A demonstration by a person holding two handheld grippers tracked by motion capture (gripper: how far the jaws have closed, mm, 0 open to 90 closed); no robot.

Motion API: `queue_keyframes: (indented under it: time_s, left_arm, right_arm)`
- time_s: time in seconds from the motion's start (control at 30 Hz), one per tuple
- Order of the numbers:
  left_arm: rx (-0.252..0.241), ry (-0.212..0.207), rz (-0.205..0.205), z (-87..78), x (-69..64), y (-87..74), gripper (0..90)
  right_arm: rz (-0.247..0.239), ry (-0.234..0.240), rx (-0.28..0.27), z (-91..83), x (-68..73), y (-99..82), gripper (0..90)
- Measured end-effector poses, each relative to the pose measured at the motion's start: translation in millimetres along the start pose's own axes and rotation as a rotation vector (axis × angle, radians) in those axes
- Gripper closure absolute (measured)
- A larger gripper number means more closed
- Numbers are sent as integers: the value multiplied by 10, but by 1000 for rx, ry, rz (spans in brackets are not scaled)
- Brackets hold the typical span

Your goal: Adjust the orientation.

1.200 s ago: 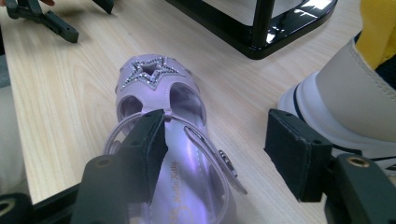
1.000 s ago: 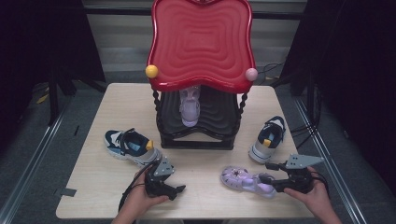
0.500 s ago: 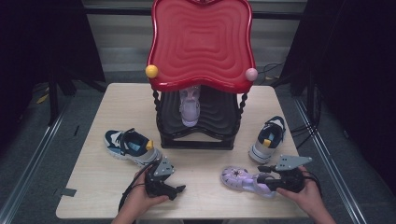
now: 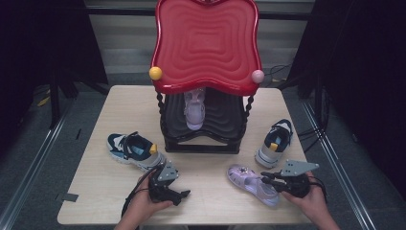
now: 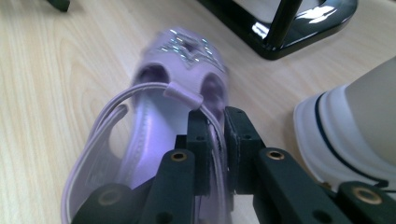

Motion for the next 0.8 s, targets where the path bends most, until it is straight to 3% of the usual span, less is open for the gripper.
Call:
queue_keyframes:
  time_s: [0.27, 0.6, 0.8]
  left_arm:
    - [0, 0, 0, 0, 0, 0, 153]
    - [0, 0, 0, 0, 0, 0, 153]
    - [0, 0, 0, 0, 0, 0, 153]
  right_arm:
    - [37, -23, -53, 36, 20, 9, 798]
    - [87, -31, -61, 92, 38, -66, 719]
    - [110, -49, -55, 107, 43, -61, 717]
Point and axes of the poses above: each handheld gripper's, and its own axes: z roughly forward along the jaws, y roughly out of its top, x roughly to its left, the point moved 2 cm from there along z, roughly forward along the jaws, and after that the axes turned 4 degrees about z, right-handed, at the moved point
